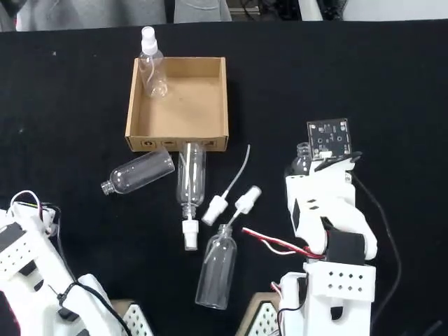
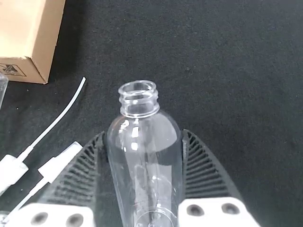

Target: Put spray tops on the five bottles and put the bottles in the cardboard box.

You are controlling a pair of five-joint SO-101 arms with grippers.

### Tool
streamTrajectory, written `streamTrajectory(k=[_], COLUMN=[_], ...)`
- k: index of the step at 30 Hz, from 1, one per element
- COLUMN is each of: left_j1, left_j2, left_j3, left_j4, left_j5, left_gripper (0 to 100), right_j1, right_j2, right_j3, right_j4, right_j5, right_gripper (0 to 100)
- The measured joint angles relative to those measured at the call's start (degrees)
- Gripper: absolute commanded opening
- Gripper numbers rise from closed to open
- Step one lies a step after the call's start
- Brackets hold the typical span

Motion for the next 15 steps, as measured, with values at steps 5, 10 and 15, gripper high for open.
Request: streamTrajectory(k=[5, 10, 15], left_j1=[0.0, 0.0, 1.2], left_j2=[0.0, 0.0, 0.0], left_j3=[0.2, 0.2, 0.2], left_j4=[-0.1, -0.1, 3.7], left_j5=[0.4, 0.4, 0.4], left_gripper=[14, 24, 32], right_j1=[0.0, 0.0, 0.0], right_j2=[0.0, 0.0, 0.0], right_j3=[0.0, 0.0, 0.0], right_j4=[0.0, 0.0, 0.0], right_j5=[0.0, 0.0, 0.0], right_gripper=[6.7, 6.7, 6.7])
